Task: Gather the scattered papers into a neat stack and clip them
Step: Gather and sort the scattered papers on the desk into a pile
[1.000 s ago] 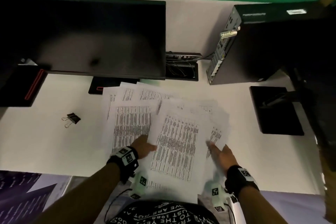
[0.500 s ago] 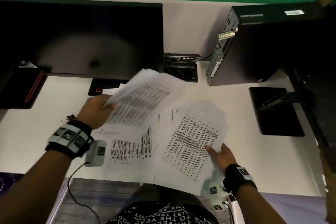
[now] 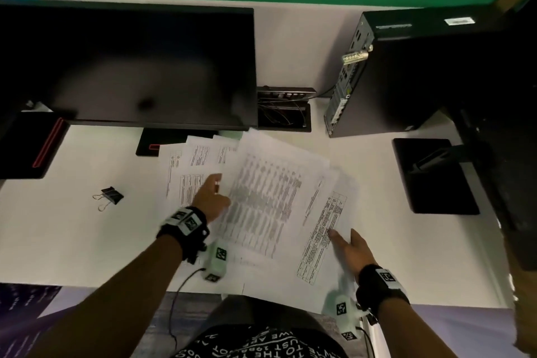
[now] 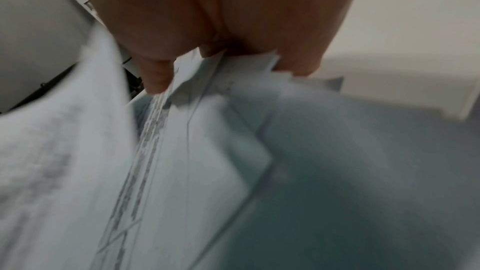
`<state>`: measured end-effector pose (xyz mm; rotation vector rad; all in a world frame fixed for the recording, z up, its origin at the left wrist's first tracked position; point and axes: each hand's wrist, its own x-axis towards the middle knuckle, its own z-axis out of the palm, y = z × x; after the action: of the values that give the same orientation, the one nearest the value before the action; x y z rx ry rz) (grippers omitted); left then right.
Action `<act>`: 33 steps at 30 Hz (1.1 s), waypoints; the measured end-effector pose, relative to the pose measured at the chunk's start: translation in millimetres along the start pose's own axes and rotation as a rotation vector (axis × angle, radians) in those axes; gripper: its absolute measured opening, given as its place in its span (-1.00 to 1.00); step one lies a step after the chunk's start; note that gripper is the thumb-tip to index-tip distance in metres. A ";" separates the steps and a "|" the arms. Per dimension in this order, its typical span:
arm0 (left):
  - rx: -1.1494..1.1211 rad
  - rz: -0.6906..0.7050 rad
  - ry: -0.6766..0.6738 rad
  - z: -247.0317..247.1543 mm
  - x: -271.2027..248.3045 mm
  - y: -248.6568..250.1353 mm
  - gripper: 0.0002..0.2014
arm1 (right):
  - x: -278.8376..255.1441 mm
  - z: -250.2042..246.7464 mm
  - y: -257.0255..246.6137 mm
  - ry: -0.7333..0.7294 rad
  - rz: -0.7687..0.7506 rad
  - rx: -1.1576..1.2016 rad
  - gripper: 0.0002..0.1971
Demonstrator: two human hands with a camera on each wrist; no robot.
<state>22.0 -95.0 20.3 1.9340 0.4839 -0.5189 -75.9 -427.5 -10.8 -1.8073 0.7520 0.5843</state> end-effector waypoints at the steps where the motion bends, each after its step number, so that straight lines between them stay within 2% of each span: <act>1: 0.054 -0.005 -0.005 15.6 -4.2 -2.7 -0.37 | 0.4 -0.2 0.2 0.002 -0.002 0.022 0.02; 4: 0.171 0.094 -0.008 59.4 -10.4 -14.1 -0.38 | 1.5 -0.4 0.6 0.003 0.001 0.131 0.06; 6: 0.231 0.162 -0.063 76.1 -12.8 -18.8 -0.38 | 1.1 1.0 2.5 0.005 -0.005 0.064 0.14; 7: 0.273 0.160 -0.079 79.1 -15.8 -18.6 -0.39 | 1.3 1.0 3.6 0.005 -0.021 0.010 0.08; 8: 0.318 0.164 -0.061 78.6 -14.9 -21.6 -0.39 | 5.5 0.8 9.4 0.005 -0.050 -0.028 -0.09; 10: 0.379 0.145 0.079 63.4 -11.6 -26.8 -0.39 | 7.6 0.9 13.3 0.000 -0.076 -0.054 -0.48; 12: 0.406 0.053 0.295 31.1 -3.0 -34.8 -0.36 | 8.2 0.0 14.4 -0.012 -0.093 -0.016 -0.68; 13: 0.421 -0.052 0.385 10.3 0.4 -37.7 -0.30 | 7.5 -1.3 14.9 -0.010 -0.097 0.011 -0.72; 14: 0.417 -0.174 0.450 -12.0 5.2 -43.1 -0.20 | 6.4 -3.6 17.8 -0.001 -0.097 0.038 -0.73; 16: 0.393 -0.371 0.496 -53.7 16.2 -56.7 0.01 | 1.0 -11.3 22.9 0.037 -0.083 0.084 -0.72; 19: 0.435 -0.477 0.456 -83.8 26.8 -73.3 0.18 | -13.6 -25.7 22.6 0.097 -0.083 0.081 -0.78; 22: 0.527 -0.424 0.448 -72.3 28.0 -73.3 0.16 | -21.1 -35.1 19.3 0.141 -0.103 0.092 -0.82; 26: 0.548 -0.303 0.401 -34.5 19.4 -56.5 -0.03 | -4.0 -35.5 27.9 0.145 -0.099 0.011 -0.82; 30: 0.471 -0.219 0.350 -7.7 17.7 -43.5 -0.20 | 37.6 -38.2 66.8 0.086 -0.086 0.032 -0.62; 33: 0.393 -0.234 0.338 -3.4 18.7 -38.0 -0.24 | 54.7 -41.2 85.1 0.078 -0.083 0.010 -0.57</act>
<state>17.1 -75.2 -16.9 2.3740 0.8858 -0.4601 -98.8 -500.2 -89.0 -1.8519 0.7272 0.4570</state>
